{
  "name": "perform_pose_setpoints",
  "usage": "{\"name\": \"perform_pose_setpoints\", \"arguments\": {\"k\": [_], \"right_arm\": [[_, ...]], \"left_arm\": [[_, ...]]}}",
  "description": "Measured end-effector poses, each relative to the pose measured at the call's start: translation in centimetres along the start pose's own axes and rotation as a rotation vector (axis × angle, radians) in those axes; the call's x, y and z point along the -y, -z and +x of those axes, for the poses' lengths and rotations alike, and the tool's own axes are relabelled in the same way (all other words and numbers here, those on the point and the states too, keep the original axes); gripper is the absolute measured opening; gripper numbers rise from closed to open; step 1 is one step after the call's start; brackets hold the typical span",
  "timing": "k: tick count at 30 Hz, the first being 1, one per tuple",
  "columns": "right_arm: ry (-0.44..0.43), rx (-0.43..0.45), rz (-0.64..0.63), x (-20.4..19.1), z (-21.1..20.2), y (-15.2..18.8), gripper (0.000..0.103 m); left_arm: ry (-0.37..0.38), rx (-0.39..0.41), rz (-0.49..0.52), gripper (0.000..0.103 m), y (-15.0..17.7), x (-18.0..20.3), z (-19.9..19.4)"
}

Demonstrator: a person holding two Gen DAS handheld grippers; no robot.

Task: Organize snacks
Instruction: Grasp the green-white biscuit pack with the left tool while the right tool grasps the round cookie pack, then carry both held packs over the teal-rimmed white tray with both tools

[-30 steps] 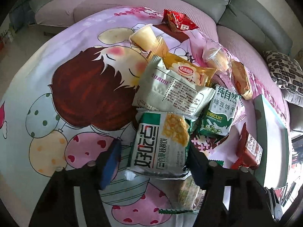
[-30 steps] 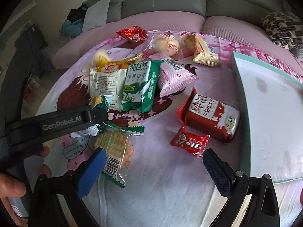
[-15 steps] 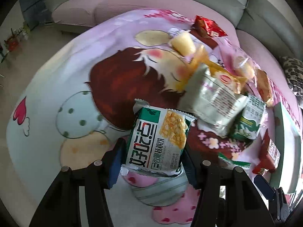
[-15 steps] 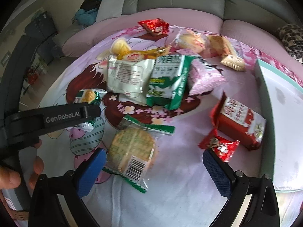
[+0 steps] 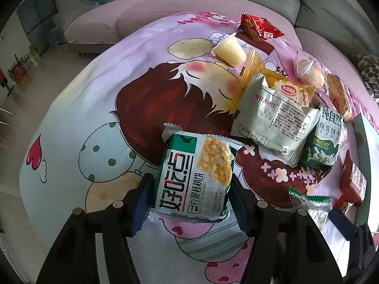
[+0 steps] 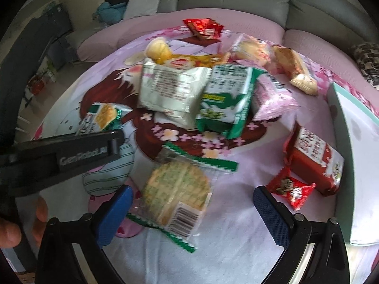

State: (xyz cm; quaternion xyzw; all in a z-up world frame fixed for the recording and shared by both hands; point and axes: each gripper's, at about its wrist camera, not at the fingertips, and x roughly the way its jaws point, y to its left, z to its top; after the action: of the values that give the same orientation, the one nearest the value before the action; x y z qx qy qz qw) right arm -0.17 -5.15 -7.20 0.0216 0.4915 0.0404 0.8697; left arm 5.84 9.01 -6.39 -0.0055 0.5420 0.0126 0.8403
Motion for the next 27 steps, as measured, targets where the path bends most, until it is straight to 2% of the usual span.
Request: {"name": "perform_pose_setpoints", "arguments": {"k": [5, 8, 9, 10, 21, 27], "right_arm": [[0.027, 0.007, 0.043, 0.9, -0.3, -0.1, 0.086], [0.038, 0.012, 0.063, 1.3, -0.6, -0.2, 0.07], [0.037, 0.014, 0.071, 1.5, -0.7, -0.2, 0.062], [0.035, 0.016, 0.081, 1.7, -0.8, -0.2, 0.056], [0.005, 0.025, 0.12, 2.0, -1.6, -0.1, 0.054], [-0.008, 0.061, 0.129, 2.1, -2.9, -0.4, 0.054]], "left_arm": [[-0.017, 0.007, 0.018, 0.064, 0.1, 0.4, -0.1], [-0.019, 0.009, 0.023, 0.063, 0.1, 0.4, -0.2], [-0.02, 0.012, 0.025, 0.062, 0.1, 0.5, -0.2], [-0.021, 0.014, 0.026, 0.058, 0.0, 0.5, -0.2], [0.02, 0.042, 0.033, 0.055, -0.2, 0.8, -1.9], [0.028, 0.07, 0.034, 0.055, -0.3, 0.6, -3.2]]}}
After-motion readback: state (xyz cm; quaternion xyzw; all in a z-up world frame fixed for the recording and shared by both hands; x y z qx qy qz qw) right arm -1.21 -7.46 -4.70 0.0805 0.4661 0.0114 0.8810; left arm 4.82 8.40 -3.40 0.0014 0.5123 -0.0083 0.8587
